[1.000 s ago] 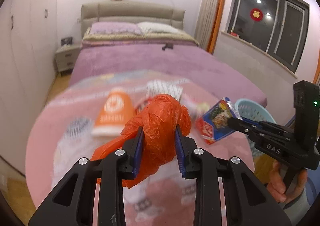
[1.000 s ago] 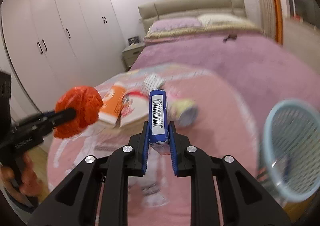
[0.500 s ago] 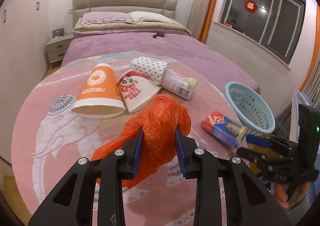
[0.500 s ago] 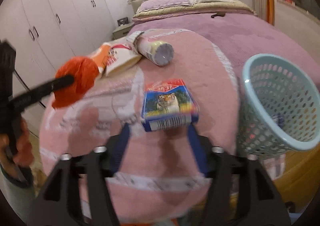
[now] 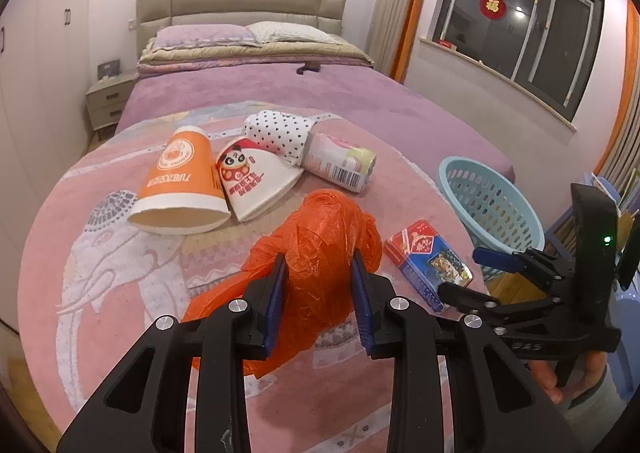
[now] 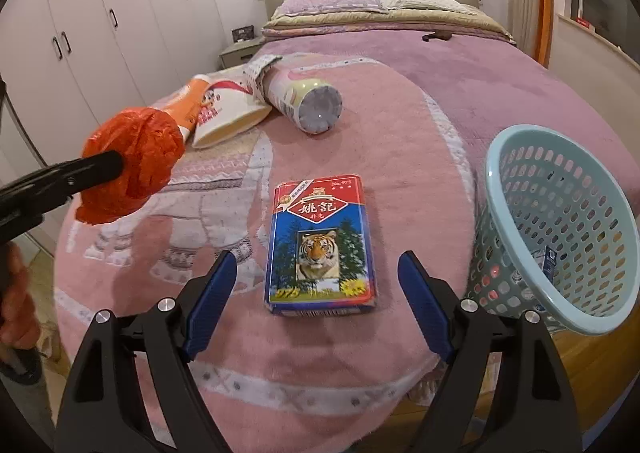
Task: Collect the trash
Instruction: 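Grasp the tiger-print cigarette box with the right gripper while the left gripper holds the orange bag, then carry the tiger box and orange bag over the blue basket and open both grippers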
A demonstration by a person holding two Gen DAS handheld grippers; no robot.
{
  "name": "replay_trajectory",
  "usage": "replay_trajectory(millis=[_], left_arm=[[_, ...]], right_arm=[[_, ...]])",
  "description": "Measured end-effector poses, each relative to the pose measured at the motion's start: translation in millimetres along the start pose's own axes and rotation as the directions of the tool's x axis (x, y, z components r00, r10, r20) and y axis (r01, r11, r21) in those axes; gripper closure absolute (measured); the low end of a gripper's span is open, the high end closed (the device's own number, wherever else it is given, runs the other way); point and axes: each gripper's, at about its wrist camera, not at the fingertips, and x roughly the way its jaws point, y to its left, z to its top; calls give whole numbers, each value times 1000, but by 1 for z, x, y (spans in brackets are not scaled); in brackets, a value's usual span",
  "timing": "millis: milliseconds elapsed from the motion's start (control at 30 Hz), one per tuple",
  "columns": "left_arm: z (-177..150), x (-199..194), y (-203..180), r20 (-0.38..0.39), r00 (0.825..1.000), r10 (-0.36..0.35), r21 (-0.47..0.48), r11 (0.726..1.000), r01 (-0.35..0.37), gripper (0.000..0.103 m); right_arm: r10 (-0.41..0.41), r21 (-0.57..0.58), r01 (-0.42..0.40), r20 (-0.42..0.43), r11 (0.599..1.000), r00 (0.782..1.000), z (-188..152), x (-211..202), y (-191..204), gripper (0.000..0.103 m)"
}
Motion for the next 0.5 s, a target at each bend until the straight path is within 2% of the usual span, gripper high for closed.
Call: replay_trajectory(millis=[100, 167, 333, 433, 500], left_arm=[[-1, 4, 0, -8, 1000, -6, -4, 1000, 6, 74], [-2, 6, -1, -9, 1000, -8, -1, 1000, 8, 74], [-1, 10, -7, -17, 1000, -13, 9, 1000, 13, 74], [1, 14, -12, -19, 1000, -18, 22, 1000, 18, 74], [4, 15, -18, -18, 1000, -18, 37, 999, 19, 74]], right_arm=[[-59, -9, 59, 2, 998, 998, 0, 10, 2, 24], [-63, 1, 63, -2, 998, 998, 1, 15, 0, 25], [-44, -12, 44, -18, 999, 999, 0, 21, 1, 44], [-95, -38, 96, 3, 995, 995, 0, 19, 5, 45], [-87, -39, 87, 15, 995, 996, 2, 15, 3, 45]])
